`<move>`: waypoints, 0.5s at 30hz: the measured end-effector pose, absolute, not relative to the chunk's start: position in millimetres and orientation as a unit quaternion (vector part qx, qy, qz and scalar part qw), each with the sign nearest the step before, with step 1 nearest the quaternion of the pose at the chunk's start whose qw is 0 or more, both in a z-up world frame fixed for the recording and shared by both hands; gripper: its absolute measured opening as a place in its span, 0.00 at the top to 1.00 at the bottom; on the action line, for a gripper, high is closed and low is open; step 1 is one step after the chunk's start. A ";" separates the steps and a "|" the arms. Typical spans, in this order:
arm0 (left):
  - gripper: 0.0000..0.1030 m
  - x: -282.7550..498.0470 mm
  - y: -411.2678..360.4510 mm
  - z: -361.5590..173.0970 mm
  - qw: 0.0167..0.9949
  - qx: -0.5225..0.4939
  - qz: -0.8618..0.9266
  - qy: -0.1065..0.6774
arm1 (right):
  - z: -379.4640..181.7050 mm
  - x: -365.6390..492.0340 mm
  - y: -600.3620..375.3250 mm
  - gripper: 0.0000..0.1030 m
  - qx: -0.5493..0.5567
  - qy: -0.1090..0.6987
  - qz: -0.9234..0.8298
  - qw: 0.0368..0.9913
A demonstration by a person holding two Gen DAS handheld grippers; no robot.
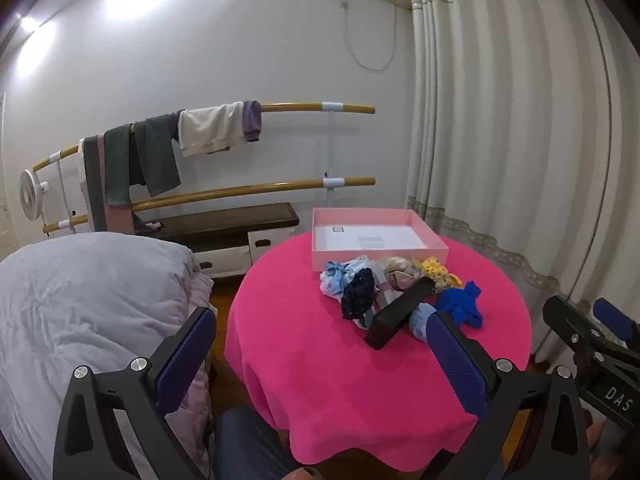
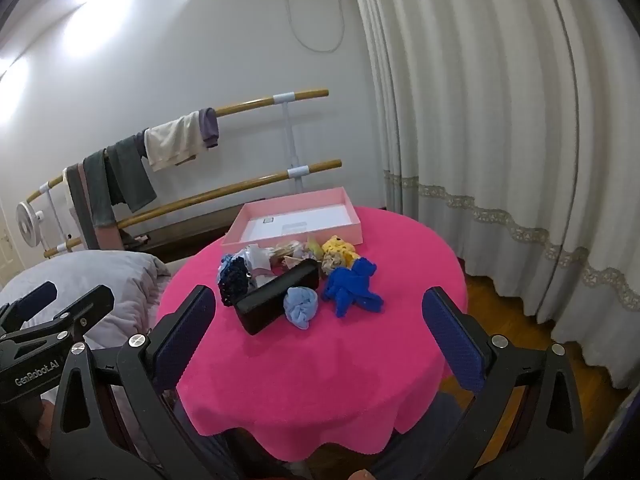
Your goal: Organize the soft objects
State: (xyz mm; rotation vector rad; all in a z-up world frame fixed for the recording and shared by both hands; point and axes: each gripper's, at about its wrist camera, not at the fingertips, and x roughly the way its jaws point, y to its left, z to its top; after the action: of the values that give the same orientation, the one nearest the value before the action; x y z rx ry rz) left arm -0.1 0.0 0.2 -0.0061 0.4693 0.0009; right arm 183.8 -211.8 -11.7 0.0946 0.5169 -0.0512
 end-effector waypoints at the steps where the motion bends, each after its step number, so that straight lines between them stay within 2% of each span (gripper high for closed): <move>1: 0.00 0.0 0.0 0.3 0.973 -0.005 -0.001 0.233 | -11.7 183.6 -211.5 0.00 0.048 0.253 -0.025 0.966; 15: 0.00 -23.2 5.2 11.0 0.980 -0.028 0.009 0.198 | 4.1 183.4 -191.0 0.00 0.015 0.242 -0.025 0.970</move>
State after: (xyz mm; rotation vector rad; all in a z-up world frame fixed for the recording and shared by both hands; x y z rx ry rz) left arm -23.2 5.2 11.0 -0.0574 0.3994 0.0171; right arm 183.4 -191.0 4.1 0.0299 0.4886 -0.0515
